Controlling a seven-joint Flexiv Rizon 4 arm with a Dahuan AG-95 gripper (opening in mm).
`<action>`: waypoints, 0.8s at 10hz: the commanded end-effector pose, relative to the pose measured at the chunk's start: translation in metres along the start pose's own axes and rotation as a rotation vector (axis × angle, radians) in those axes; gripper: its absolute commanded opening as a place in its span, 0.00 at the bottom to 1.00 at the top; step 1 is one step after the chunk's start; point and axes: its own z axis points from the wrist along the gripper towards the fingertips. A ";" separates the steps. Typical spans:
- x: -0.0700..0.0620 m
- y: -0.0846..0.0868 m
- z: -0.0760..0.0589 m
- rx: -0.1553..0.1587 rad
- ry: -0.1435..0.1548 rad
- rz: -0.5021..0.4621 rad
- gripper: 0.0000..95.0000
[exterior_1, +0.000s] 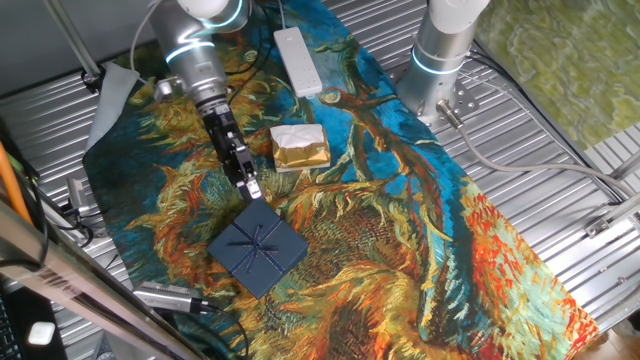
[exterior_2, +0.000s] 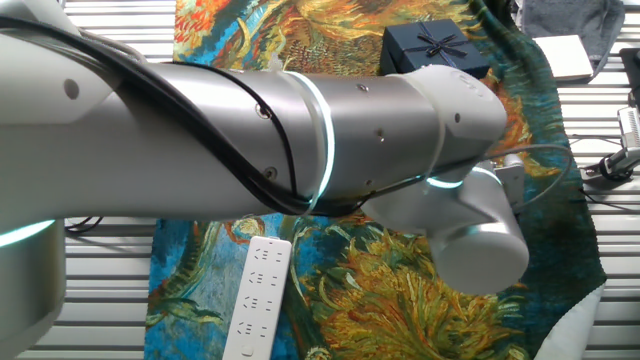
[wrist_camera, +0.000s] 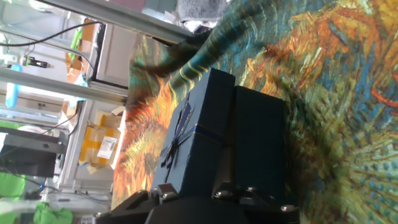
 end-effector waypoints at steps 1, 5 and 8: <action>0.001 0.002 -0.004 0.002 0.027 0.001 0.60; -0.004 0.028 -0.020 0.070 0.072 0.057 0.60; -0.006 0.041 -0.021 0.071 0.054 0.080 0.60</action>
